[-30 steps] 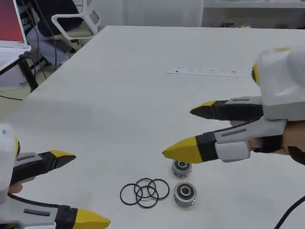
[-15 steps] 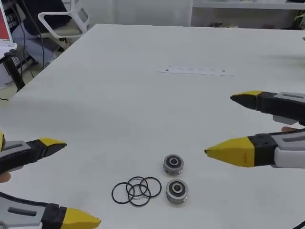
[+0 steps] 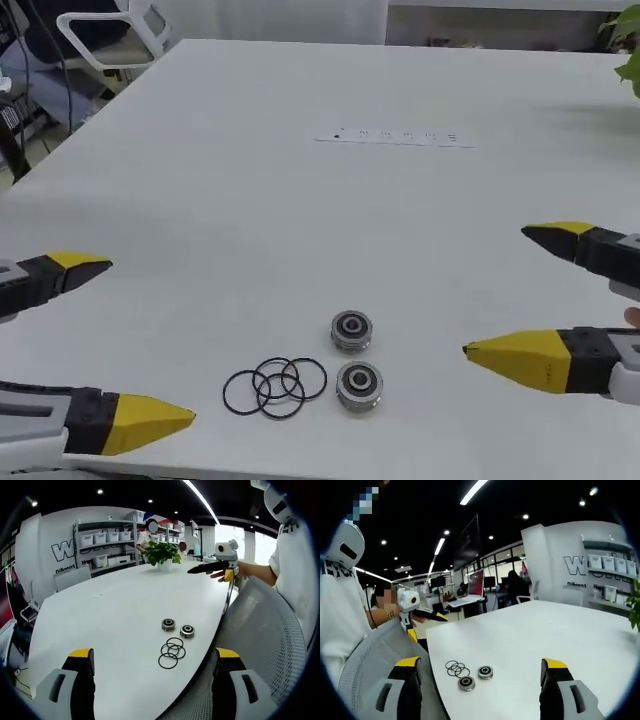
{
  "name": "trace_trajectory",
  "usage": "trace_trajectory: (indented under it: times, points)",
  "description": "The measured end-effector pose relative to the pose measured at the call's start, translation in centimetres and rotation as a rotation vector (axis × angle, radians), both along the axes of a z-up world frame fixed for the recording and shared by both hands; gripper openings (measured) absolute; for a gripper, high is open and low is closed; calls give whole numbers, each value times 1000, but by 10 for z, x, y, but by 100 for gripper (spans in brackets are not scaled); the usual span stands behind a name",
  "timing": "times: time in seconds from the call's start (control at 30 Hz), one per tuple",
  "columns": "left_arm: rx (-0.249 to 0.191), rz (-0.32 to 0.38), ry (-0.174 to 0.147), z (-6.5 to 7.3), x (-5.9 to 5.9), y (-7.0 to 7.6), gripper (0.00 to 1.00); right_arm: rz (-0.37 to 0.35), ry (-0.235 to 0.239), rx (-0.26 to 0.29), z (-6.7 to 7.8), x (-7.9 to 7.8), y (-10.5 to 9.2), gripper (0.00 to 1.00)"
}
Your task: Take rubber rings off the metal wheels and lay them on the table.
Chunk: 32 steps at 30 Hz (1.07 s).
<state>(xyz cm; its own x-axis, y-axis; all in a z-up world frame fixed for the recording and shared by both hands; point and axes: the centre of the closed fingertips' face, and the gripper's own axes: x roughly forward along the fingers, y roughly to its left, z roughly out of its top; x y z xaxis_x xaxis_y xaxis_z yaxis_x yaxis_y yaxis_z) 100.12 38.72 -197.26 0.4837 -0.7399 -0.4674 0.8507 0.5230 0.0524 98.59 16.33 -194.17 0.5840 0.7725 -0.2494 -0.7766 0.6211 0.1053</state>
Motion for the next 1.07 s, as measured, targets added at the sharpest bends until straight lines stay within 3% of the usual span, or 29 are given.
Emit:
trace_trajectory:
  times: [0.37, 0.47, 0.67, 0.77, 1.07]
  points:
    - [14, -25, 25, -11, -6, -5, 98, 0, 97, -120, -43, -15, -2, 99]
    - [5, -21, 35, -12, -6, -6, 98, 20, 124, -175, -55, -21, 0, 99]
    - [0, -24, 48, -15, -7, -6, 98, 35, 149, -208, -66, -28, 4, 99]
    - [-3, -31, 73, -19, -10, -8, 99, 36, 175, -216, -72, -29, 6, 99]
    - [-5, -43, 104, -24, -12, -9, 99, 51, 220, -291, -92, -34, 9, 97]
